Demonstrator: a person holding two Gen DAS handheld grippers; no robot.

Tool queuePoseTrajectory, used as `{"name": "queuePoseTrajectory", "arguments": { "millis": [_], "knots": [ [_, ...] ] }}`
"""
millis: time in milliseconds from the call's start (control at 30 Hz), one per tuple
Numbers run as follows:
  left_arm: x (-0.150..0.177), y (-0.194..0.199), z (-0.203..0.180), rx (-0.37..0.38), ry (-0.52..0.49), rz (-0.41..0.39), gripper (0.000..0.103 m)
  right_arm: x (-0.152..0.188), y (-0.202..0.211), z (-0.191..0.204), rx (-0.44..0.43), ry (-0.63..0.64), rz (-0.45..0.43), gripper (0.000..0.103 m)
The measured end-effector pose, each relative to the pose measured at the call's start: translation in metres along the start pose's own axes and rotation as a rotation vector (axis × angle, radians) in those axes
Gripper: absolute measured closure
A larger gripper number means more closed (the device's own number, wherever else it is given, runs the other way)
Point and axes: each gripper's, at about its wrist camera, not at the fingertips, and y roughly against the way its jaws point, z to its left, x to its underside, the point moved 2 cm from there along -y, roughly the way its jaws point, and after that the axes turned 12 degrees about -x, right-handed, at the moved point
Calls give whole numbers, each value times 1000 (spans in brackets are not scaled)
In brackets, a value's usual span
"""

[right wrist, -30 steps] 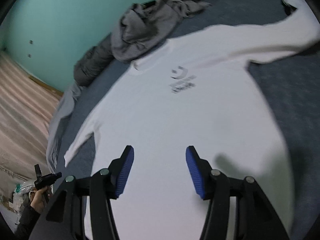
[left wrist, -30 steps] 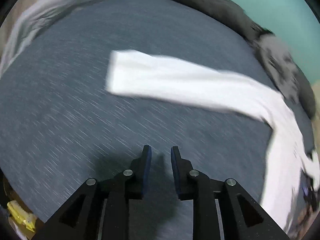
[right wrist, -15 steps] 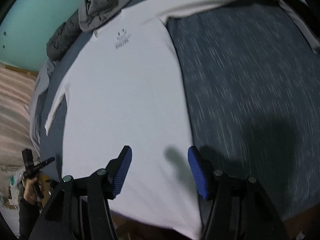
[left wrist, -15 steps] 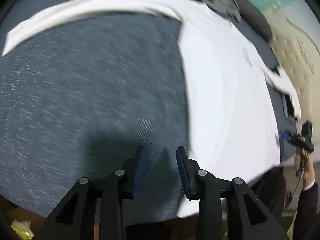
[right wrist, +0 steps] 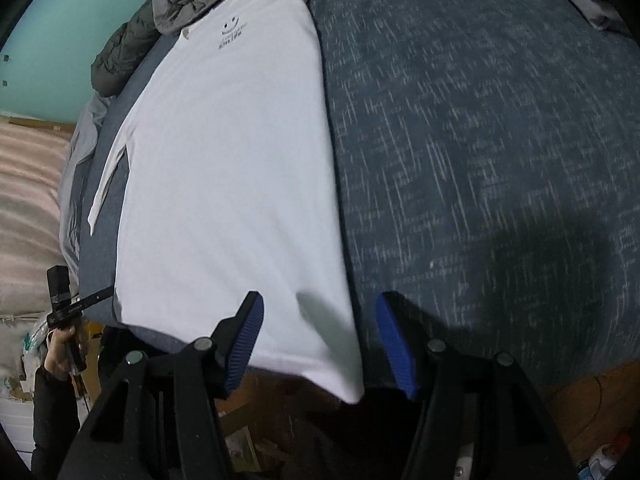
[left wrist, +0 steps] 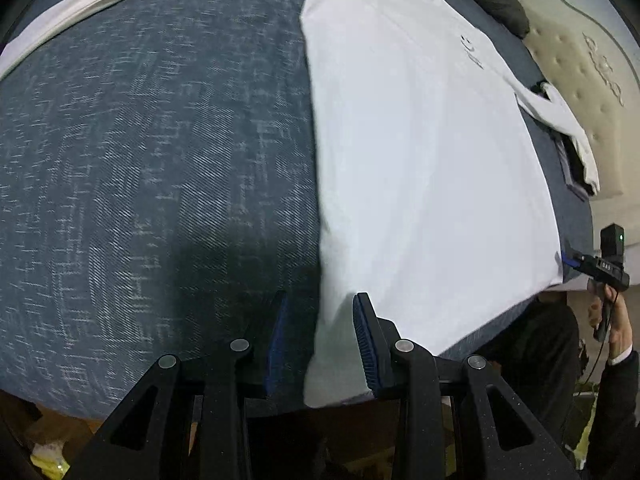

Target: Fold clothes

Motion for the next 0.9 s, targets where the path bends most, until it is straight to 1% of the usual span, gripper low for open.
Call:
{"name": "queuePoseTrajectory", "arguments": {
  "millis": [67, 100, 133, 167, 200, 233, 267, 300, 333, 367, 433, 533, 700, 867, 900],
  "knots": [
    [6, -2, -1, 4, -9, 7, 68, 3, 0, 0, -7, 3, 3, 44],
    [8, -2, -2, 7, -13, 11, 68, 5, 0, 1, -10, 7, 4, 47],
    [11, -3, -2, 9, -18, 14, 69, 6, 0, 1, -14, 14, 7, 57],
    [14, -4, -3, 11, -22, 18, 69, 7, 1, 1, -18, 18, 10, 63],
    [17, -5, -3, 13, -27, 21, 74, 8, 1, 1, -20, 23, 15, 70],
    [20, -5, -4, 16, -31, 25, 78, 9, 0, 0, -17, 30, 19, 80],
    [23, -6, -4, 18, -36, 28, 85, 10, 0, 0, -14, 36, 24, 86],
    [25, -6, -4, 16, -41, 30, 90, 11, 1, 0, -11, 42, 25, 93],
    [28, -5, -4, 12, -46, 31, 94, 12, 3, 0, -8, 46, 19, 98],
    [32, -3, -4, 13, -48, 29, 99, 12, 4, 0, -5, 51, 13, 100],
    [40, 2, -2, 21, -49, 22, 99, 14, 8, 1, 0, 60, 2, 101],
    [65, 22, 7, 24, -73, 12, 99, 13, 17, 3, -13, 71, -18, 101],
    [84, 29, 17, 26, -71, 26, 99, 11, 20, 2, 0, 76, 8, 101],
    [81, 41, 33, -5, -67, 10, 95, 5, 15, -4, 16, 48, 37, 99],
    [80, 43, 36, -11, -66, 6, 94, 2, 21, -3, 18, 56, 27, 96]
  ]
}}
